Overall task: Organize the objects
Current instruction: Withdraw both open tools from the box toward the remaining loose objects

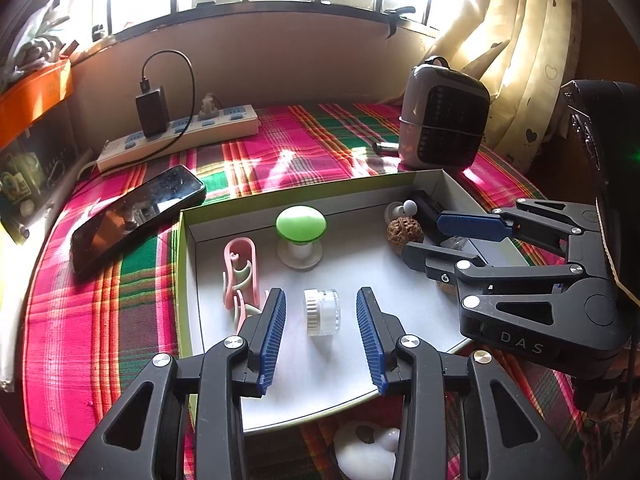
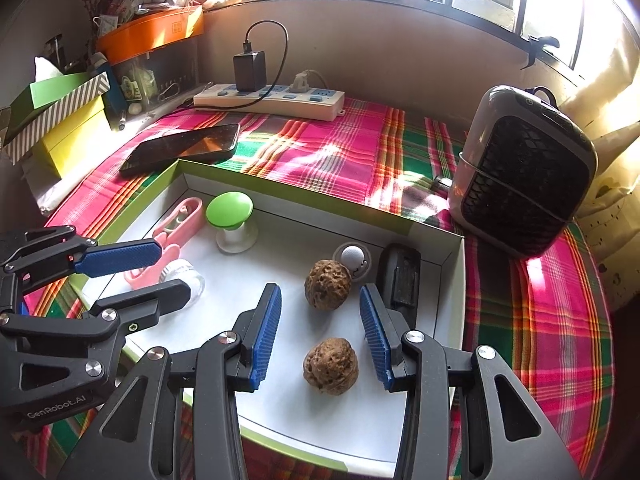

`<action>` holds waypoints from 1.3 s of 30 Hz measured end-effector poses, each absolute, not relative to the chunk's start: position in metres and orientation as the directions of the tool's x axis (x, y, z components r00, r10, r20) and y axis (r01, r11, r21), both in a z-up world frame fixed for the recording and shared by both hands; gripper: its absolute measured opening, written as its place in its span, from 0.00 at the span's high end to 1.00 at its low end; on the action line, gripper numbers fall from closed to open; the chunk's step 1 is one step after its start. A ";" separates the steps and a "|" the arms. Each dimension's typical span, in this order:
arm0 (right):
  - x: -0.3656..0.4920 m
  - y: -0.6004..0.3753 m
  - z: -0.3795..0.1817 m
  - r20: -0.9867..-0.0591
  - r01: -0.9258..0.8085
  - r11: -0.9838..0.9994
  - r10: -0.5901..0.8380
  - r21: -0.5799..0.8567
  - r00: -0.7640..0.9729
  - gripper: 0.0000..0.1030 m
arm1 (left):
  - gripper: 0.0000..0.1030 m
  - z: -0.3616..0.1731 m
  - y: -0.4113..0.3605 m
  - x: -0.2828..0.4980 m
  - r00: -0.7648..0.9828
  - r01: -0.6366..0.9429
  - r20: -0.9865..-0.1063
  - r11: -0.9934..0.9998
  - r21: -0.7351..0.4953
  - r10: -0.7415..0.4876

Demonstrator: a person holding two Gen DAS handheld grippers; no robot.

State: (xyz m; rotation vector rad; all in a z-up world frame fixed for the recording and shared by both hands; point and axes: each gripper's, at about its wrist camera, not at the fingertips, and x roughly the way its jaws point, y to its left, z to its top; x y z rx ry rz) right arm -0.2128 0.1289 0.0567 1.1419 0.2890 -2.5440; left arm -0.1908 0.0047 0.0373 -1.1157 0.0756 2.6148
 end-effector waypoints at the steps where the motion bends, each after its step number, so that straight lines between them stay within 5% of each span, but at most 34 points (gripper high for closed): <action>1: -0.211 0.129 0.058 -0.750 0.380 -0.924 -0.221 -0.044 -0.624 0.59 | 0.66 0.039 0.005 -0.189 -0.658 -0.290 -0.711 -0.955 -0.063 0.247; 39: -0.108 0.119 0.064 -0.712 0.426 -0.901 -0.354 0.086 -0.606 0.59 | 0.65 0.050 -0.036 -0.100 -0.705 -0.211 -0.668 -0.970 -0.124 0.239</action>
